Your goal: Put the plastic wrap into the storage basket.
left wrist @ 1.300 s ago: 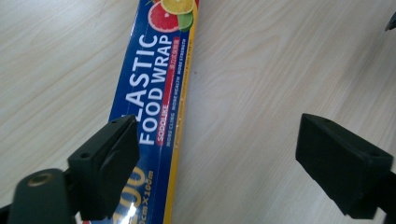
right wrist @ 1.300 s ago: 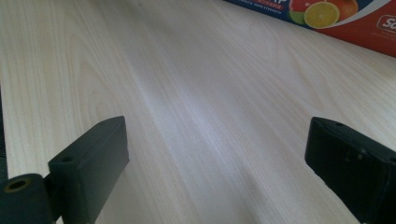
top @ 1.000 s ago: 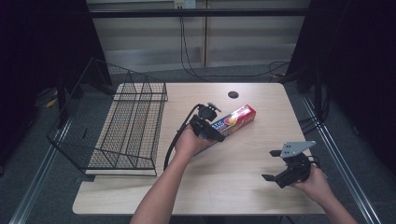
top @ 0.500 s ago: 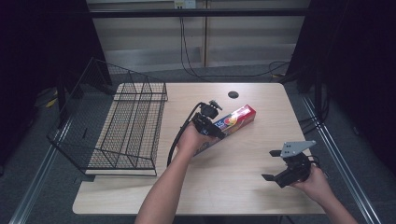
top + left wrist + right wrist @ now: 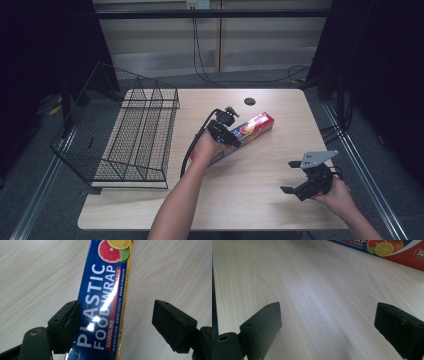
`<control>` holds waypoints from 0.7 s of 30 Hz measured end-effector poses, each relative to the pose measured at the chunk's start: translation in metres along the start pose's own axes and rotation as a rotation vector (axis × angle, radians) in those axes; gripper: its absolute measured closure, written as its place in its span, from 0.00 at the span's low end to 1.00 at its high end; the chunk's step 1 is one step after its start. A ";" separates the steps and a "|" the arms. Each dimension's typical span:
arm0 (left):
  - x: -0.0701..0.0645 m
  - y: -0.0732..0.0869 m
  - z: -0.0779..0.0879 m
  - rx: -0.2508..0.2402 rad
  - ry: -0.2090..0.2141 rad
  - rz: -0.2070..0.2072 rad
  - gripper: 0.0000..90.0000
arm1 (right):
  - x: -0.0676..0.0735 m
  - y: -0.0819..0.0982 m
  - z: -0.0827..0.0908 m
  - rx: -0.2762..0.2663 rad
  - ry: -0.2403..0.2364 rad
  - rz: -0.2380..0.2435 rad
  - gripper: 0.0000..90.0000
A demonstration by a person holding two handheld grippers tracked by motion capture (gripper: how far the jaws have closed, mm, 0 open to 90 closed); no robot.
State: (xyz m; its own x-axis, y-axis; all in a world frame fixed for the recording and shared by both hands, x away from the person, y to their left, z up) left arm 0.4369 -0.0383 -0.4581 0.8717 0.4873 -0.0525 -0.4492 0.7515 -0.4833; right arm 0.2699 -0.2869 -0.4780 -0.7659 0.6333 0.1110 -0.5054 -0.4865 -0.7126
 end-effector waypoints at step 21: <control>0.007 -0.006 -0.014 0.019 0.000 0.006 0.27 | 0.001 0.000 0.001 -0.003 -0.008 -0.002 0.08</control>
State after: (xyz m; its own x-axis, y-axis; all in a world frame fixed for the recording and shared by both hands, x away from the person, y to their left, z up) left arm 0.4487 -0.0455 -0.4674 0.8691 0.4916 -0.0554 -0.4578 0.7567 -0.4667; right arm 0.2685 -0.2872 -0.4773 -0.7681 0.6294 0.1173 -0.5056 -0.4839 -0.7143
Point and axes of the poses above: each handheld gripper's, and its own axes: z roughly backward along the jaws, y roughly out of its underside, x roughly to its left, the point moved 3 cm from there along -z, roughly forward along the jaws, and after that the axes turned 8 degrees about -z, right-handed, at the moved point
